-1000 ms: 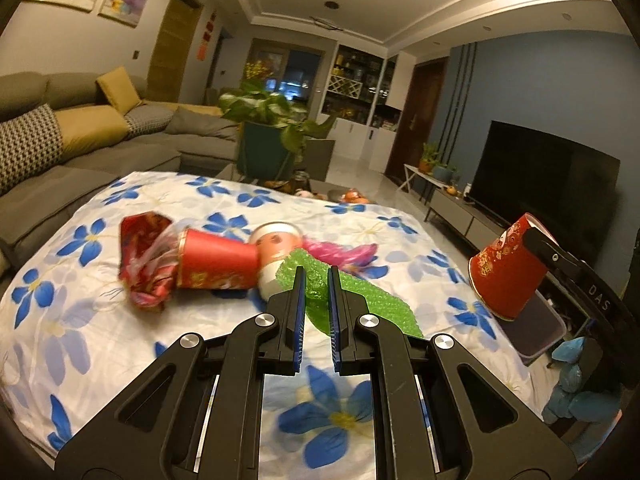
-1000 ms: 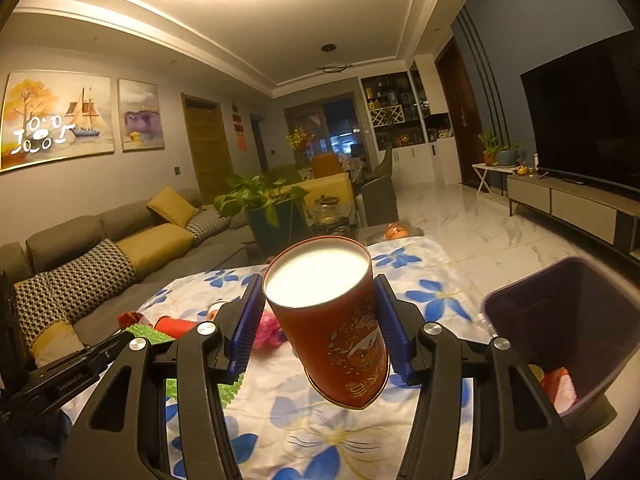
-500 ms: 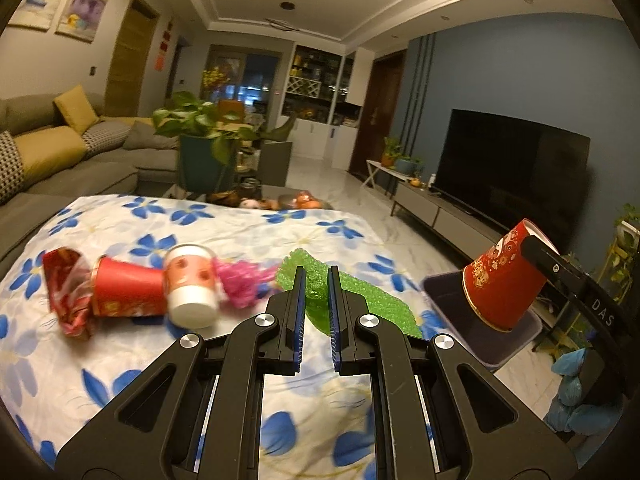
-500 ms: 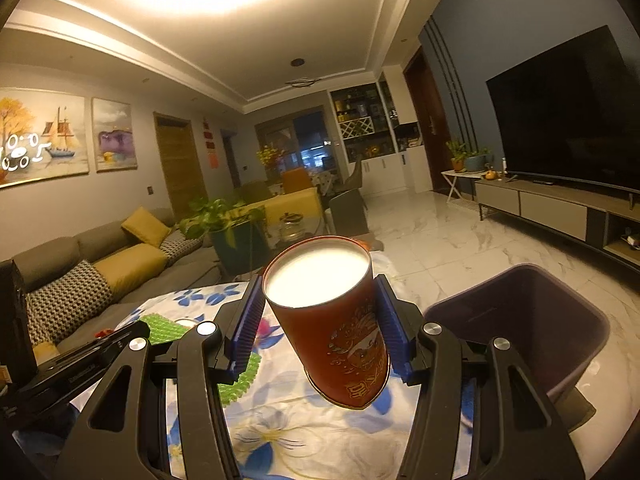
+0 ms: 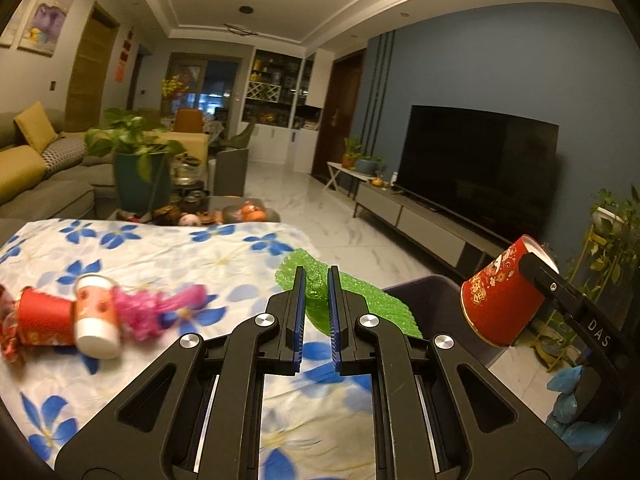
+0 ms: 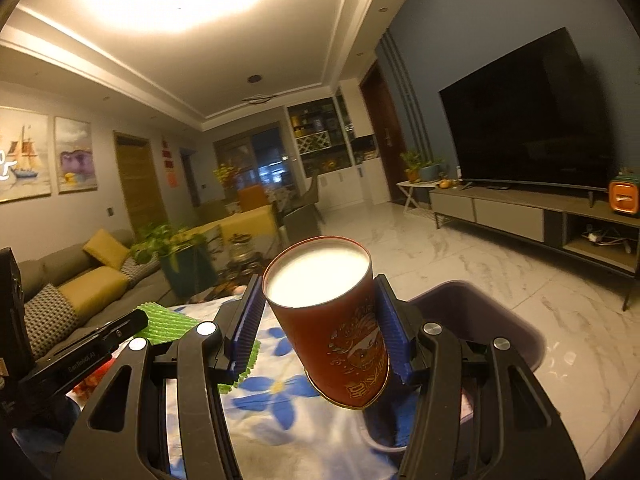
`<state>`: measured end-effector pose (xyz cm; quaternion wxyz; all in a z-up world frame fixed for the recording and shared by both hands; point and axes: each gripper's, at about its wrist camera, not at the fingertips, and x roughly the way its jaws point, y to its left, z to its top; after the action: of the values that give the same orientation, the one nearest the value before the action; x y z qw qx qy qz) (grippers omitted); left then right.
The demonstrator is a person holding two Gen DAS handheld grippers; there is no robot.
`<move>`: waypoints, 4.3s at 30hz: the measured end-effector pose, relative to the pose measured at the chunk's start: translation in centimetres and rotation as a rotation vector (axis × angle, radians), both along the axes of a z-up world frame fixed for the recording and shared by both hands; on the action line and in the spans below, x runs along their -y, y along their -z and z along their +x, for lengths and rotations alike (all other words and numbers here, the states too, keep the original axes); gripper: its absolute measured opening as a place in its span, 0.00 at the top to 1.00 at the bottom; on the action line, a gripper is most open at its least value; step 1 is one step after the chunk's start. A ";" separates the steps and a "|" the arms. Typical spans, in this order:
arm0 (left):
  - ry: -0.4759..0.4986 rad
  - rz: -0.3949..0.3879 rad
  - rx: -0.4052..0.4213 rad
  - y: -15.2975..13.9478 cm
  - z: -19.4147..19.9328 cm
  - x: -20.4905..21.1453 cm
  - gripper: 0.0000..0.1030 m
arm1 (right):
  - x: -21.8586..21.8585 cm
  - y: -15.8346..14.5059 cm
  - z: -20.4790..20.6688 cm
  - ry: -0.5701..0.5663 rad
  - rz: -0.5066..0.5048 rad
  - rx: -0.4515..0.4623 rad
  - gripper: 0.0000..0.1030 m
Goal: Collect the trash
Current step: 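Carry the green net and red paper cup over the grey bin, then open both tools to drop the green net and red cup into the bin, then move both tools back to the table toward the red foil wrapper, then grasp the red foil wrapper with the left tool while the right tool reaches the white apple-print cup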
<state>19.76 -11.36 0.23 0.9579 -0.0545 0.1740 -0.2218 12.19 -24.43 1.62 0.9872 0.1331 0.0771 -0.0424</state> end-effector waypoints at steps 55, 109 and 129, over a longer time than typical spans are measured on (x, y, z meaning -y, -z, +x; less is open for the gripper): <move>0.204 -0.017 -0.086 4.4 6.5 15.3 0.89 | 6.5 2.5 3.8 0.179 0.021 -0.025 0.47; -0.545 0.096 -0.005 5.3 -4.7 -17.0 0.07 | -11.4 3.3 0.0 -0.090 -0.096 -0.040 0.17; -0.659 -0.030 -0.122 5.6 0.0 -29.6 0.07 | -22.1 4.3 5.6 -0.313 -0.156 -0.069 0.17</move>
<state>19.73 18.28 -5.40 0.9649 -0.1353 0.2009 0.1012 17.76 -2.34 -2.68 0.9858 0.0409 0.1271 0.1014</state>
